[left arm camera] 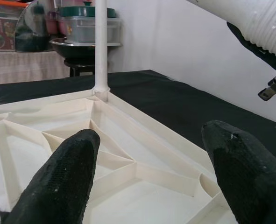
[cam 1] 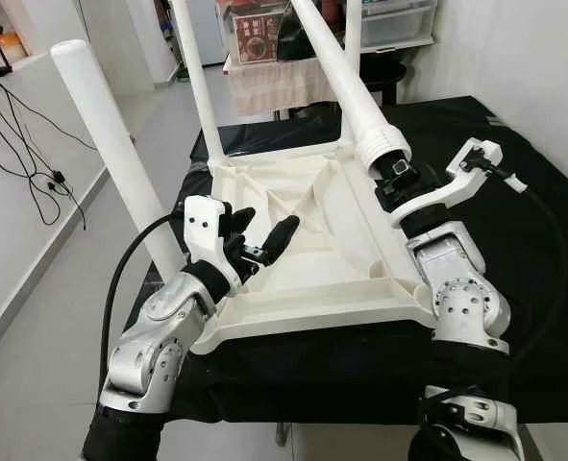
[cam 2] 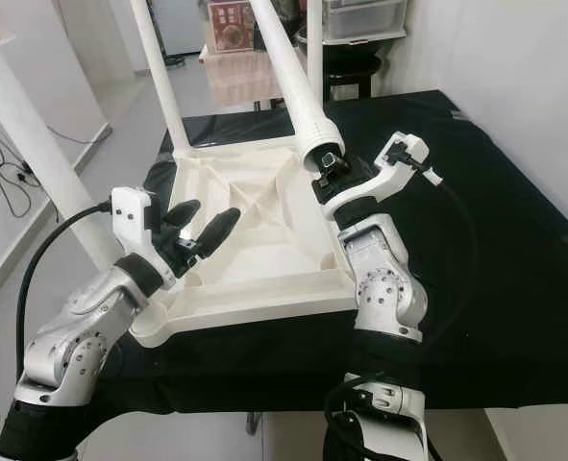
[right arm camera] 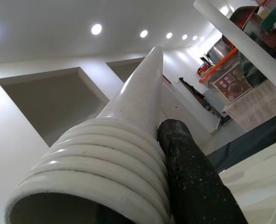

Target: Building children table

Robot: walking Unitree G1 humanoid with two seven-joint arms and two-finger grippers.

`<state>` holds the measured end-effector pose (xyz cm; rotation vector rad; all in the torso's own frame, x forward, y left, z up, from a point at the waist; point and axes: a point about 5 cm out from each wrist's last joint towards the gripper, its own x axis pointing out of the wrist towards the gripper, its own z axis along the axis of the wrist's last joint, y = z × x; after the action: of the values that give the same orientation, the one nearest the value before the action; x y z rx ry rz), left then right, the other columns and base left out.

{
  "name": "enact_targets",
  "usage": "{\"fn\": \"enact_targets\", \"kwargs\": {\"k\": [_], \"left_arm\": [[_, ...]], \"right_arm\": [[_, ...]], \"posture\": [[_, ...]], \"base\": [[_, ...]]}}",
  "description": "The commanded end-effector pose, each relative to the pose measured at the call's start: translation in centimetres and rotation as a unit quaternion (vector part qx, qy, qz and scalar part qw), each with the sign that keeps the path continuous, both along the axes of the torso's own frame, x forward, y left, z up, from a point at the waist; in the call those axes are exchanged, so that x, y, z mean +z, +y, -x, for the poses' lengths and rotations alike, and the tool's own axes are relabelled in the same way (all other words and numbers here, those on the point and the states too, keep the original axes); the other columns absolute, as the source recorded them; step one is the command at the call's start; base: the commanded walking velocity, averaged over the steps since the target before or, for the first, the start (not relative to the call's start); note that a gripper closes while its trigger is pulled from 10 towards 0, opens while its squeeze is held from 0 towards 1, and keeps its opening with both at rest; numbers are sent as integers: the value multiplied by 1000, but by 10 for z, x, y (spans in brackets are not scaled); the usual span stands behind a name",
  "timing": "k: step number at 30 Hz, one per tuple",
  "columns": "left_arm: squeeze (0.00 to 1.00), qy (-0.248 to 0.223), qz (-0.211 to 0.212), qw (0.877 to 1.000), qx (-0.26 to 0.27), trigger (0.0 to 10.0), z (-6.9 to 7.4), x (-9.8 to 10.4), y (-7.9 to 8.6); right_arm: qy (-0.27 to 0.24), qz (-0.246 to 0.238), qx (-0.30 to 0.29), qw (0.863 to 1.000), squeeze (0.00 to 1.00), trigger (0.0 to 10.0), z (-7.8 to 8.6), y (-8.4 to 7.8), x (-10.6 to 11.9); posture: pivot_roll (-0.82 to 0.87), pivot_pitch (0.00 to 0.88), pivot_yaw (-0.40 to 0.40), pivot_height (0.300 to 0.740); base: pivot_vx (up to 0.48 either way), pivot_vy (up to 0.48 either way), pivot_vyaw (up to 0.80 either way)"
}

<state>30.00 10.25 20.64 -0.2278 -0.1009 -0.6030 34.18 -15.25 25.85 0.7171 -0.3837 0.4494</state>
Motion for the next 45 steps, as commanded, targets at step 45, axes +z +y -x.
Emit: {"fn": "enact_targets", "kwargs": {"k": [45], "left_arm": [[0, 2, -35, 999, 1, 10000, 0, -13, -5]], "right_arm": [[39, 62, -36, 997, 0, 10000, -3, 8, -20]], "posture": [[-164, 17, 108, 740]], "base": [[-212, 0, 0]]}}
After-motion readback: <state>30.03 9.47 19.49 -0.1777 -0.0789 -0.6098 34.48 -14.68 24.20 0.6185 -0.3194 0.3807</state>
